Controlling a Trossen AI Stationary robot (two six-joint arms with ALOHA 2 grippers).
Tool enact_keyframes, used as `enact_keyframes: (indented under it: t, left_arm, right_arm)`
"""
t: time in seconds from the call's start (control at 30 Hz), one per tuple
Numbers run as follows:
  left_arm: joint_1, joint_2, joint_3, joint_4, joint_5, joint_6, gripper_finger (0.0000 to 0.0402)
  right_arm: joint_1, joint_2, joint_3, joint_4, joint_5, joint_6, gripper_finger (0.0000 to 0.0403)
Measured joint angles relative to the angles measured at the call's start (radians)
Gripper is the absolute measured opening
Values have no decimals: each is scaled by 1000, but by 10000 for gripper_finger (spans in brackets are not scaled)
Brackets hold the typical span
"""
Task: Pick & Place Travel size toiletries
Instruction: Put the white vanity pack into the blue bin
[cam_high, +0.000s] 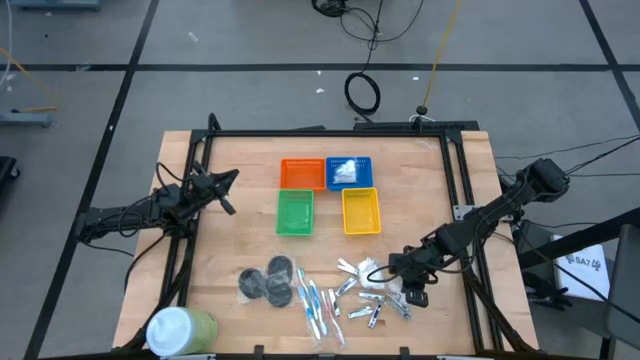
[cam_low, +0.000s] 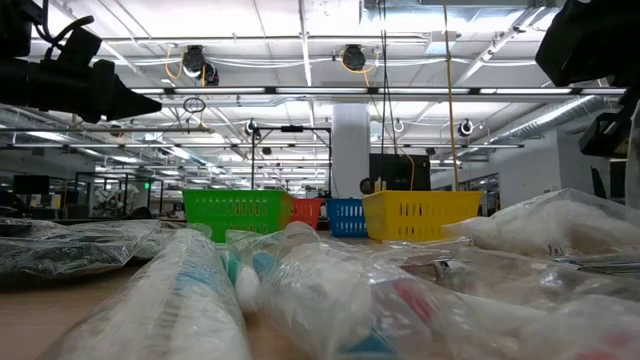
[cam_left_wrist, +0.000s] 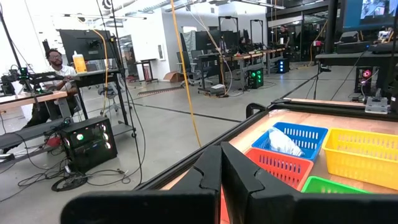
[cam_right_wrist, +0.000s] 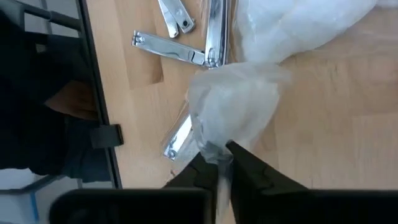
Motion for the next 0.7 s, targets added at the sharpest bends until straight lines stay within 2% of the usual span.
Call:
enact_keyframes:
  t: [0.33, 0.47, 0.7]
  left_arm:
    - [0, 0, 0, 0, 0, 0, 1]
    - [0, 0, 0, 0, 0, 0, 1]
    - [0, 0, 0, 0, 0, 0, 1]
  right_arm:
    - [-27, -98, 0, 29, 36, -82, 5]
    - [-53, -145, 0, 44, 92, -158, 3]
    - [-116, -187, 0, 49, 254, -334, 5]
